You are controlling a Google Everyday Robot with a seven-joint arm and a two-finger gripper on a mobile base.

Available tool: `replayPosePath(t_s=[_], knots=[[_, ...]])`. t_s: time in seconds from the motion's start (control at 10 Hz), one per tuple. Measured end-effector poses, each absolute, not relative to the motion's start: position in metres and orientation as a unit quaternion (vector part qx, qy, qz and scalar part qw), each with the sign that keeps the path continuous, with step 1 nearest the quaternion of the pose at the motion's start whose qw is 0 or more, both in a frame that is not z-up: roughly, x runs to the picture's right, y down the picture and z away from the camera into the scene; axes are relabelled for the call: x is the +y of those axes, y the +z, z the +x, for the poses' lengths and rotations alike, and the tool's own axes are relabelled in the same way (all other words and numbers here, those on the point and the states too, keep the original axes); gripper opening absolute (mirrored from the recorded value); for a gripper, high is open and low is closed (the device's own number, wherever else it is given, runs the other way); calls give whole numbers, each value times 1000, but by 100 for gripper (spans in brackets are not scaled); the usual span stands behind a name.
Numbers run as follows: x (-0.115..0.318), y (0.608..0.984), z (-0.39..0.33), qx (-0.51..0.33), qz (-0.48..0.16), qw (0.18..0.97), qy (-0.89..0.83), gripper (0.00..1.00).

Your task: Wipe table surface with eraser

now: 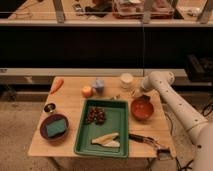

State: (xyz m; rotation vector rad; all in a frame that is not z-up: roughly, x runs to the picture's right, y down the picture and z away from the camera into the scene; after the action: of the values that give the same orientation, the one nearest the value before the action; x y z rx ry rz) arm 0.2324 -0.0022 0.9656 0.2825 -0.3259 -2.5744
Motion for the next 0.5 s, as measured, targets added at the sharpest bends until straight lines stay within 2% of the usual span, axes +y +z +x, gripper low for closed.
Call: replayPosePath(t_s=[0.5], knots=[[28, 979, 244, -163, 82, 236, -954, 80]])
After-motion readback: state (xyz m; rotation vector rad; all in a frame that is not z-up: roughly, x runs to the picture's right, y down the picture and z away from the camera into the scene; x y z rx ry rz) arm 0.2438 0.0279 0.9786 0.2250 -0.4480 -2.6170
